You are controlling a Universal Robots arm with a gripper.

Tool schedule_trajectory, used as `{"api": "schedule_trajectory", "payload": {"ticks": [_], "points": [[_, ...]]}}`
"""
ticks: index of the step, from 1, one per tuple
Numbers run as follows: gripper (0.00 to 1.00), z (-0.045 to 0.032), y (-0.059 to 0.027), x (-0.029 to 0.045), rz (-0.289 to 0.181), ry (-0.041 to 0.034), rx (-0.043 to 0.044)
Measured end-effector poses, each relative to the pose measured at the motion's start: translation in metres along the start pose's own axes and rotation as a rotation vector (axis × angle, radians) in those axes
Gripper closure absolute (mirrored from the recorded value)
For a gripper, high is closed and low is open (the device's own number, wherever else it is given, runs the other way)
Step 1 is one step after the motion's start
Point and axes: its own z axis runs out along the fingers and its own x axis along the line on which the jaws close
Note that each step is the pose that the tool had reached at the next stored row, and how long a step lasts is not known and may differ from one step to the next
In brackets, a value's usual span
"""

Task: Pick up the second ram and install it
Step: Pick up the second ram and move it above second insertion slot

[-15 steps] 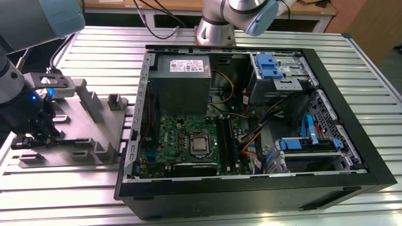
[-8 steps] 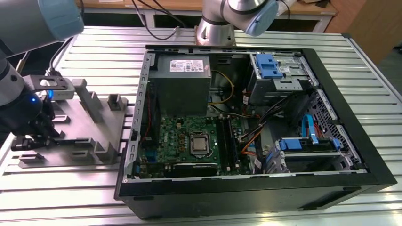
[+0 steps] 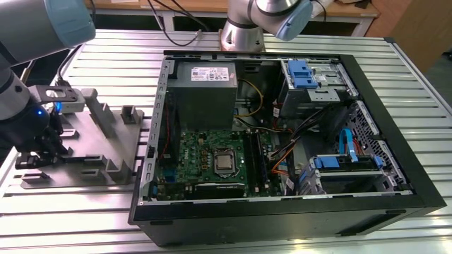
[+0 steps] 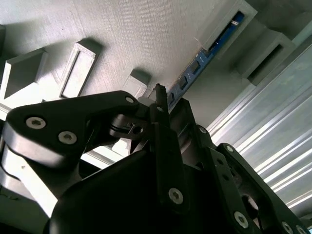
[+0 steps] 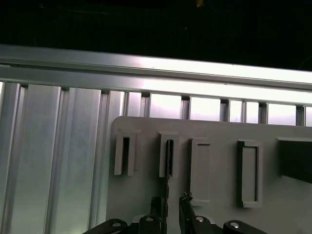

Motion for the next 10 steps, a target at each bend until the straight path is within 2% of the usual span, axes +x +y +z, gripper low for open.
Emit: {"api": "schedule_trajectory", "payload": {"ticks": [10], "points": [[0.73, 0.0004, 0.0001, -0.0001, 0.0, 0.0001, -0.0002]]}}
